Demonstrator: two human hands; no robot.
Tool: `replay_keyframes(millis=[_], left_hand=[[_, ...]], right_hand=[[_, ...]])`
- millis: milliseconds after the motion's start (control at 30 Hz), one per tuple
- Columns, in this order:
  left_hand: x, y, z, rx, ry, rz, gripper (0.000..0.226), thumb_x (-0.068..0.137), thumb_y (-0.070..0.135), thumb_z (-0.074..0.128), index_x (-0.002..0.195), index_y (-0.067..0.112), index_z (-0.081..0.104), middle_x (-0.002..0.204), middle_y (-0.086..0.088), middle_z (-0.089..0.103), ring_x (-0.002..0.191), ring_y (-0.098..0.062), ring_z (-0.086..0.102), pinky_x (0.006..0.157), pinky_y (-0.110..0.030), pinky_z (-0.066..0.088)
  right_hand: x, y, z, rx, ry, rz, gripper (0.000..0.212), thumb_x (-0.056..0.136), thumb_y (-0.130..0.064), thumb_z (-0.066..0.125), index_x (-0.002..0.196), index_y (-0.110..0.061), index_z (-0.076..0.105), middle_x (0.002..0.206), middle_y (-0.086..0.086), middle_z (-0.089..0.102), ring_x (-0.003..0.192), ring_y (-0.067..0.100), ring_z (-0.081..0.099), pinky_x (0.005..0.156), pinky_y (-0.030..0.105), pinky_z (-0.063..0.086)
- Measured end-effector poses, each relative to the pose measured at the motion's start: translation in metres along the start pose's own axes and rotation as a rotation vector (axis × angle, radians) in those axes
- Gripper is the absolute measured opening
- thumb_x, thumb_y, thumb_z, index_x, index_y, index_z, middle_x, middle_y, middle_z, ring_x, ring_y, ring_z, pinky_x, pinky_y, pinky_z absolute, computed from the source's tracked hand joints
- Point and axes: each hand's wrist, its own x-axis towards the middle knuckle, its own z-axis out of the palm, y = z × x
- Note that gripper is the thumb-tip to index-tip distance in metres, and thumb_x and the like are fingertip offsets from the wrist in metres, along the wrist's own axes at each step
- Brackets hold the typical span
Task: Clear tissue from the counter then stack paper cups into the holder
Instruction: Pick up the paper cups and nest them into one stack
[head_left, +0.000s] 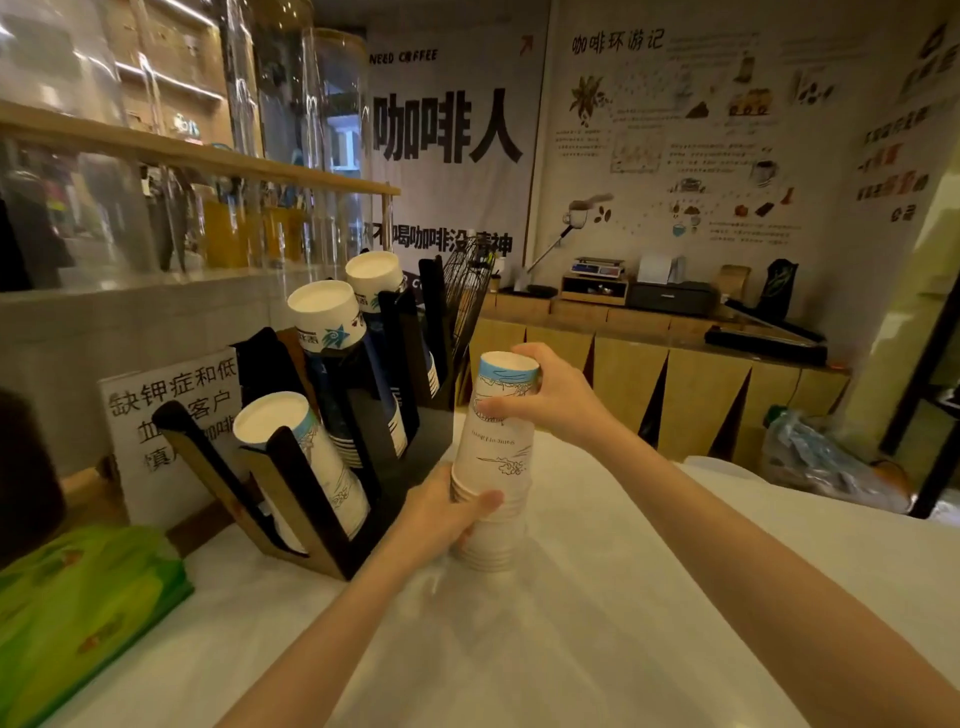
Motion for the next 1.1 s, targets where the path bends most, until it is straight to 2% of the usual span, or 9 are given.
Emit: replay_keyframes(millis=[100, 200, 300, 367, 533, 633, 733, 967, 1100], left_hand=[[0.000, -0.011, 0.005, 0.051, -0.017, -0.023, 0.052, 0.078, 0.040, 0.062, 0.123, 0.020, 0.043, 0.087, 0.004, 0.061, 0.064, -0.009, 0.058, 0.055, -0.020, 0.050], [0.000, -0.020, 0.007, 0.065, -0.035, -0.058, 0.053, 0.077, 0.043, 0.062, 0.120, 0.019, 0.044, 0.090, 0.002, 0.064, 0.062, -0.012, 0.059, 0.062, -0.031, 0.054], [0.000, -0.026, 0.008, 0.086, -0.047, -0.052, 0.059, 0.075, 0.046, 0.063, 0.124, 0.019, 0.043, 0.112, -0.004, 0.065, 0.091, -0.021, 0.064, 0.078, -0.037, 0.054], [-0.001, -0.028, 0.008, 0.086, -0.048, -0.049, 0.062, 0.075, 0.048, 0.063, 0.127, 0.022, 0.042, 0.126, -0.002, 0.059, 0.111, -0.020, 0.057, 0.089, -0.035, 0.049], [-0.003, -0.032, 0.008, 0.150, 0.035, -0.050, 0.075, 0.071, 0.054, 0.064, 0.133, 0.024, 0.035, 0.133, -0.008, 0.047, 0.118, -0.024, 0.049, 0.094, -0.039, 0.045], [-0.003, -0.034, 0.010, 0.140, 0.043, -0.060, 0.093, 0.068, 0.059, 0.063, 0.141, 0.030, 0.013, 0.145, -0.009, 0.035, 0.128, -0.027, 0.040, 0.100, -0.044, 0.040], [-0.006, -0.036, 0.011, 0.071, 0.020, -0.011, 0.097, 0.065, 0.064, 0.061, 0.140, 0.040, 0.005, 0.147, -0.001, 0.036, 0.127, -0.023, 0.043, 0.103, -0.048, 0.042], [-0.010, -0.034, 0.015, -0.236, -0.066, 0.034, 0.094, 0.054, 0.062, 0.067, 0.135, 0.037, 0.028, 0.142, 0.005, 0.044, 0.128, -0.020, 0.044, 0.103, -0.049, 0.043], [-0.016, -0.024, 0.015, -0.266, -0.082, 0.049, 0.087, 0.059, 0.057, 0.068, 0.135, 0.037, 0.031, 0.138, 0.007, 0.048, 0.125, -0.021, 0.047, 0.101, -0.048, 0.045]], right_hand=[[-0.003, 0.006, 0.010, -0.022, -0.034, 0.012, 0.074, 0.066, -0.032, 0.080, 0.127, -0.019, 0.040, 0.107, -0.005, 0.054, 0.098, 0.014, 0.055, 0.075, 0.025, 0.050], [-0.007, 0.012, 0.018, -0.050, -0.054, 0.027, 0.076, 0.066, -0.034, 0.079, 0.128, -0.020, 0.038, 0.113, -0.002, 0.056, 0.101, 0.016, 0.056, 0.082, 0.035, 0.054], [-0.012, 0.017, 0.023, -0.064, -0.039, 0.024, 0.078, 0.066, -0.036, 0.079, 0.130, -0.021, 0.037, 0.122, 0.003, 0.059, 0.106, 0.019, 0.057, 0.086, 0.040, 0.054], [-0.014, 0.018, 0.023, -0.065, -0.026, 0.026, 0.081, 0.067, -0.036, 0.078, 0.133, -0.022, 0.034, 0.126, 0.004, 0.058, 0.112, 0.021, 0.056, 0.090, 0.042, 0.053], [-0.019, 0.024, 0.024, 0.120, -0.114, 0.163, 0.099, 0.068, -0.031, 0.078, 0.145, -0.021, 0.016, 0.139, 0.004, 0.048, 0.116, 0.018, 0.050, 0.090, 0.034, 0.046], [-0.031, 0.039, 0.032, 0.194, -0.192, 0.302, 0.089, 0.075, -0.032, 0.073, 0.144, -0.020, 0.018, 0.144, 0.005, 0.043, 0.116, 0.017, 0.047, 0.090, 0.033, 0.042], [-0.045, 0.053, 0.044, 0.228, -0.274, 0.401, 0.078, 0.083, -0.029, 0.065, 0.144, -0.018, 0.017, 0.148, 0.004, 0.038, 0.127, 0.022, 0.043, 0.089, 0.030, 0.037], [-0.063, 0.061, 0.057, 0.305, -0.216, 0.406, 0.074, 0.081, -0.033, 0.066, 0.141, -0.020, 0.025, 0.147, 0.002, 0.042, 0.130, 0.023, 0.043, 0.093, 0.032, 0.041], [-0.071, 0.056, 0.047, 0.336, -0.155, 0.422, 0.073, 0.081, -0.039, 0.064, 0.141, -0.023, 0.027, 0.146, 0.001, 0.043, 0.131, 0.026, 0.043, 0.099, 0.049, 0.042]])
